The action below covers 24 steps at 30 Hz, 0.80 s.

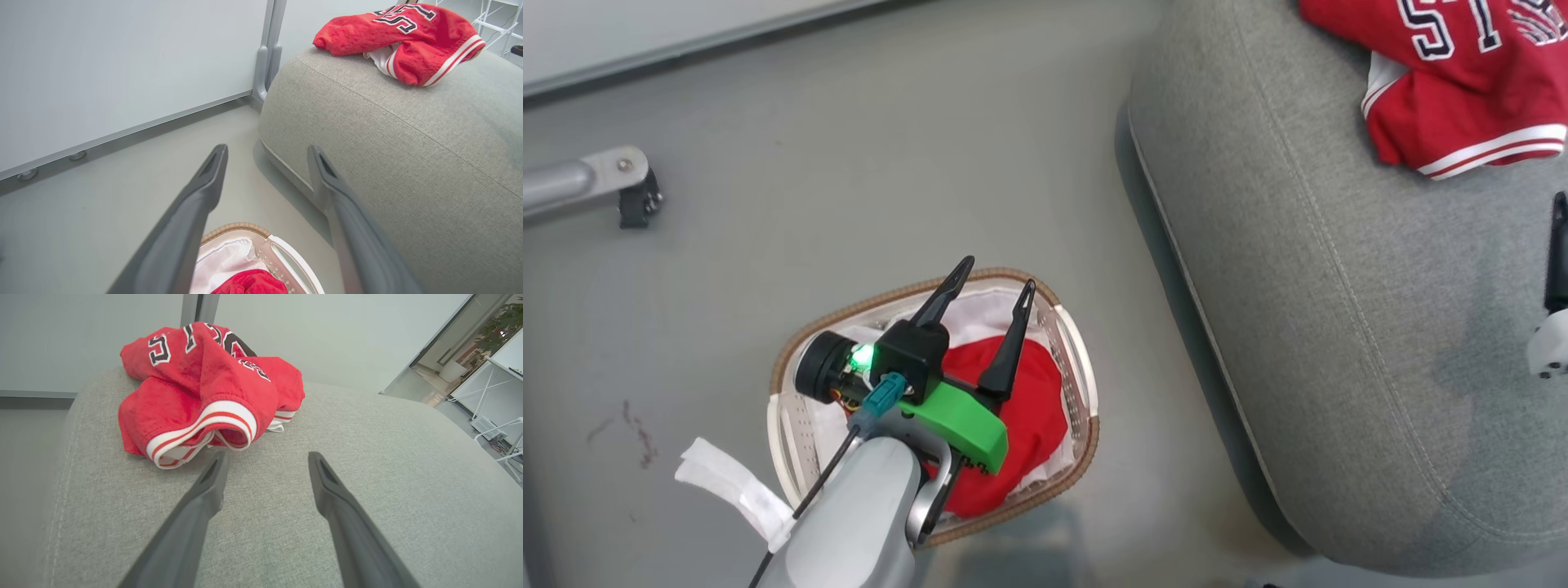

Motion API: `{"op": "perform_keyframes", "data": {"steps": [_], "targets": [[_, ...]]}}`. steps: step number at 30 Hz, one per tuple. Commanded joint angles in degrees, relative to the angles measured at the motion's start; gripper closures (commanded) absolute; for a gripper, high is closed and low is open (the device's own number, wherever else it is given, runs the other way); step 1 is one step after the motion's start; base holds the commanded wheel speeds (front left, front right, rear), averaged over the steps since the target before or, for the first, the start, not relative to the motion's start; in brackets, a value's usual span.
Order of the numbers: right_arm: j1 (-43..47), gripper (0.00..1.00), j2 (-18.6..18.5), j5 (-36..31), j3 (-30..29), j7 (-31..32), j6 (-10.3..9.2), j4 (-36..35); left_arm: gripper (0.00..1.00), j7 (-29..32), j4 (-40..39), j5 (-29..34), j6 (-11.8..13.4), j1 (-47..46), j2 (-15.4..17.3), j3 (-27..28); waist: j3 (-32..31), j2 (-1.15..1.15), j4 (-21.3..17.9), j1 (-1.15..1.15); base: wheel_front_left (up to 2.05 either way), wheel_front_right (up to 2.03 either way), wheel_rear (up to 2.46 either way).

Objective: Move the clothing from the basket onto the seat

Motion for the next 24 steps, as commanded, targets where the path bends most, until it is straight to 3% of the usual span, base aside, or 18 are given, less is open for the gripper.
{"op": "perform_keyframes", "data": {"steps": [1,14,20,24], "targets": [[0.1,0.0,-0.8,-0.1,0.3,0.0,-0.08,-0.7,0.0,0.0,-0.4,-0.6,-0.1,1.3,-0.3,0.7,-4.3,0.0,1.1,0.0,0.0,0.0,0.0],[-4.1,0.0,0.2,1.0,11.0,0.0,-0.08,-3.6,0.0,0.0,-1.4,-2.5,1.0,7.5,-1.2,9.2,-13.1,0.0,8.7,0.0,0.0,0.0,0.0],[-2.1,0.0,4.6,2.9,15.9,0.0,-0.08,-2.7,0.0,0.0,-1.8,-3.6,2.8,11.3,-1.2,14.6,-15.8,0.0,11.6,0.0,0.0,0.0,0.0],[1.0,0.0,8.3,5.0,15.9,0.0,-0.08,-3.4,0.0,0.0,-2.5,-3.9,3.5,14.3,-1.2,17.9,-17.5,0.0,13.2,0.0,0.0,0.0,0.0]]}}
